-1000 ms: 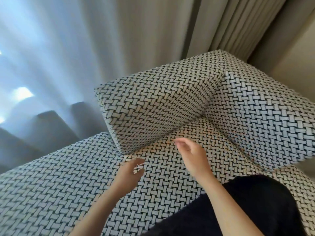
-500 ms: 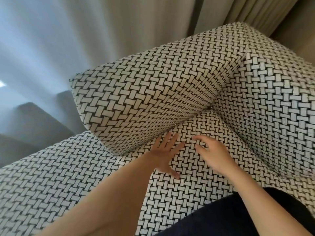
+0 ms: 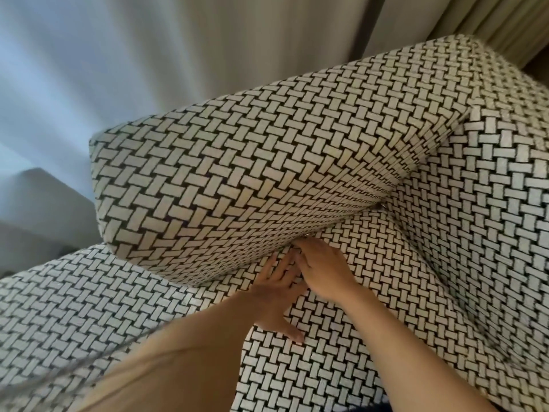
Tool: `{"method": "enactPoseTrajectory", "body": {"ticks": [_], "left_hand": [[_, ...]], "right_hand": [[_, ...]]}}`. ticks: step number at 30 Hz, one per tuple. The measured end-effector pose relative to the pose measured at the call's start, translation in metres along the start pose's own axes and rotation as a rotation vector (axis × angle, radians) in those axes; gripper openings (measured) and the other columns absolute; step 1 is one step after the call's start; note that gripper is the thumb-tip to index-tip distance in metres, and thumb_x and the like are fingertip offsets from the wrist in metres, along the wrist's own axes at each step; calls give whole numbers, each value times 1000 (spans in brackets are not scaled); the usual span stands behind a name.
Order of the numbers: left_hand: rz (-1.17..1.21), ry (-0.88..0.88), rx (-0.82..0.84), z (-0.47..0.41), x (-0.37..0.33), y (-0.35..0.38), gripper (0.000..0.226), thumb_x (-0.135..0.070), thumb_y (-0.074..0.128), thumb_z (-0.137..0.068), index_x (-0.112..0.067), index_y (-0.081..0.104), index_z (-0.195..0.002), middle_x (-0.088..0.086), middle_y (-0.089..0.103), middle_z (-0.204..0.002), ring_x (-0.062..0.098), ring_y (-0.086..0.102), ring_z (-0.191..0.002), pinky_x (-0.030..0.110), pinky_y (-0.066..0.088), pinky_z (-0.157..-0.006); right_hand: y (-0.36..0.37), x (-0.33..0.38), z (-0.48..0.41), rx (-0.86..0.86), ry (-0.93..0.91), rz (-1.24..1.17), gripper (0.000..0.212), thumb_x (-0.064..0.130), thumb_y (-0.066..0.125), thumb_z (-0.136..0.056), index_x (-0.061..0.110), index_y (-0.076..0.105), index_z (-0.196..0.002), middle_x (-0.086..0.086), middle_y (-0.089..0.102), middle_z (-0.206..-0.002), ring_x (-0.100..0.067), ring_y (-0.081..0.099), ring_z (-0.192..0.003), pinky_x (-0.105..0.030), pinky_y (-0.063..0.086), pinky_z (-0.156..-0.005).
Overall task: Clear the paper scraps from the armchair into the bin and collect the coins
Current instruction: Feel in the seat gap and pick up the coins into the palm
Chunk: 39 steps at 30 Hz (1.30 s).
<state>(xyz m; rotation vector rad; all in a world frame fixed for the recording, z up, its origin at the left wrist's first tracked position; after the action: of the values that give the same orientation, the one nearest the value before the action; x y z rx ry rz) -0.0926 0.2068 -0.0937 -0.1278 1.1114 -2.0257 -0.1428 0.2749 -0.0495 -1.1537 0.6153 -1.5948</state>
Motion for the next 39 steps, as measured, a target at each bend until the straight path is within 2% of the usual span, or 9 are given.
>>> {"method": "enactPoseTrajectory", "body": {"ticks": [8,13,18,22,25,28,30,34,39], "left_hand": [[58,-11,-23,-1,2,2,118,-73,57,-70,-43,-42,-127,-6,-59,-129,16,-57,-116,44,-35,-96],[71,-6,-62,-1,3,0,120,-72,60,-68,-46,-39,-131,-10,-58,-131,15,-56,-118,43,-36,-92],[91,1,-61,0,2,-1,119,-69,62,-69,-48,-39,-130,-11,-58,-130,14,-56,-117,42,-36,-91],[91,1,-68,0,2,-1,120,-69,63,-69,-48,-38,-130,-11,-58,-130,14,-56,-117,42,-37,-91],[86,-7,-70,-1,2,0,120,-69,63,-69,-48,-39,-129,-10,-59,-130,14,-56,-117,41,-37,-91],[71,-11,-64,-2,3,2,120,-71,61,-69,-47,-44,-123,-11,-61,-126,13,-58,-115,42,-37,-92],[62,-13,-59,-3,4,3,120,-72,59,-69,-45,-45,-121,-11,-62,-124,13,-58,-114,43,-36,-95],[54,-14,-60,-4,4,4,121,-75,58,-67,-42,-43,-126,-7,-59,-129,15,-56,-117,45,-34,-98],[58,-17,-47,-4,5,6,121,-75,58,-68,-39,-40,-129,-6,-58,-129,16,-56,-118,45,-33,-101]], "right_hand": [[-5,-36,26,-130,73,9,45,35,21,-102,30,34,-144,14,30,-149,-8,27,-137,-33,16,-115],[-11,-64,68,-195,116,71,42,33,33,-101,31,39,-142,16,38,-144,-9,31,-135,-33,13,-115],[-22,-83,82,-271,198,19,32,28,44,-97,27,61,-124,10,59,-125,-13,48,-117,-31,24,-110],[-36,-76,70,-283,196,43,26,25,47,-95,22,69,-108,5,67,-107,-15,48,-107,-30,34,-99],[-43,-51,52,-280,73,-38,30,23,47,-96,19,61,-122,3,59,-123,-16,44,-120,-30,32,-105],[-32,-25,28,-124,-55,-61,45,27,39,-100,20,36,-144,5,33,-150,-15,23,-141,-36,19,-117],[-23,-16,17,-44,-89,-43,50,30,34,-101,20,23,-149,5,18,-157,-14,11,-145,-37,14,-118],[-11,-14,12,22,-38,-67,52,22,34,-101,19,17,-150,3,10,-159,-15,15,-144,-33,17,-117],[-4,-16,12,39,45,-17,56,22,33,-99,21,10,-150,2,16,-158,-18,22,-140,-34,19,-113]]}}
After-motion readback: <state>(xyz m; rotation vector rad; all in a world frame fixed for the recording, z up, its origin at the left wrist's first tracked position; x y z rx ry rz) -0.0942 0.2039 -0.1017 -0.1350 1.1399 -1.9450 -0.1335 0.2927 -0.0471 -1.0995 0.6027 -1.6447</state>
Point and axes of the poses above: each hand's wrist, its own z-axis away from the middle knuckle, its own y-axis out of the palm, x = y × z, the point moved 8 cm from there along -z, towards the middle knuckle
